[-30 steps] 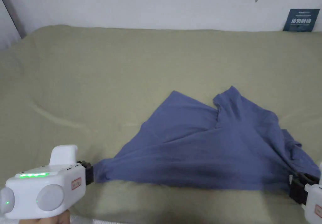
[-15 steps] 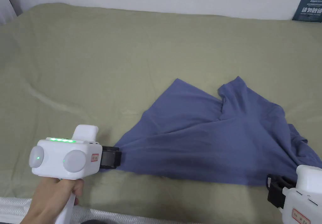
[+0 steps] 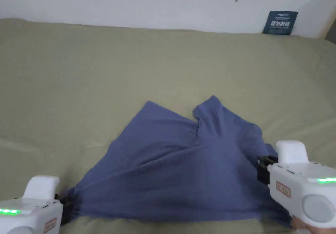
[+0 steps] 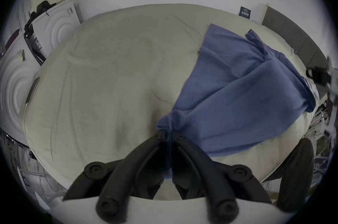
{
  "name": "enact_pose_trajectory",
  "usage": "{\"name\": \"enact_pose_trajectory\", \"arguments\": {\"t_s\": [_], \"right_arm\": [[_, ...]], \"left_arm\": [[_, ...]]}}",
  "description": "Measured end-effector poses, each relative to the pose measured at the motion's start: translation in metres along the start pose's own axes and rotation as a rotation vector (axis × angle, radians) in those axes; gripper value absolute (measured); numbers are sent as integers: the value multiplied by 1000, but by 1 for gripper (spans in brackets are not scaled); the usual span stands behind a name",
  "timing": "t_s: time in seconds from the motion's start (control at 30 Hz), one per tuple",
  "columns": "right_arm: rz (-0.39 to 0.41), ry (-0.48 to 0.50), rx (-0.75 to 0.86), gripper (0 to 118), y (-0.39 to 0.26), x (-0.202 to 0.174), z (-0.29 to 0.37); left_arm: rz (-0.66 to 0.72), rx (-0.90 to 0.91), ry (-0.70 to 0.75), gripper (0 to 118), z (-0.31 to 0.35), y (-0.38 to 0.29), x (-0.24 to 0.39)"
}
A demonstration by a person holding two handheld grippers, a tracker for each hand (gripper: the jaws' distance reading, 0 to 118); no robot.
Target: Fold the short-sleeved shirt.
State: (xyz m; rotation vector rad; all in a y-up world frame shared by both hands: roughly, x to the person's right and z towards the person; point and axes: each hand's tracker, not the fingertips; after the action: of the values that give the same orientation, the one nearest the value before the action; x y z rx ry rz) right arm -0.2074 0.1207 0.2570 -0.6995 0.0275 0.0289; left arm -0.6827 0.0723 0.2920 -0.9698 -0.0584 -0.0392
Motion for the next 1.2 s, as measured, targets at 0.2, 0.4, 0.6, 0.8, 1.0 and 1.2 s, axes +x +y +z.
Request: {"name": "enact_pose_trajectory", "arguments": {"t_s": [0.2,0.4,0.6,0.8,1.0,1.2], "right_arm": [[9,-12,-93,0,69,52,-89],[50,20,-230,7,104,72,-158],[121,-15,-424,101,98,73,-215],[133,-16,-389,46,100,55,-197],[183,-67,-259,2,118,41,-139],[173,-61,-77,2,154,43,-28]], "left_arm": [[37,-15,-37,7,1,5,-7],[50,-33,-44,7,-4,10,-8],[60,-44,-48,7,-9,13,-9],[87,-48,-64,7,-11,13,-13],[111,-43,-75,7,-6,14,-18],[96,73,-138,7,48,37,-16]]}}
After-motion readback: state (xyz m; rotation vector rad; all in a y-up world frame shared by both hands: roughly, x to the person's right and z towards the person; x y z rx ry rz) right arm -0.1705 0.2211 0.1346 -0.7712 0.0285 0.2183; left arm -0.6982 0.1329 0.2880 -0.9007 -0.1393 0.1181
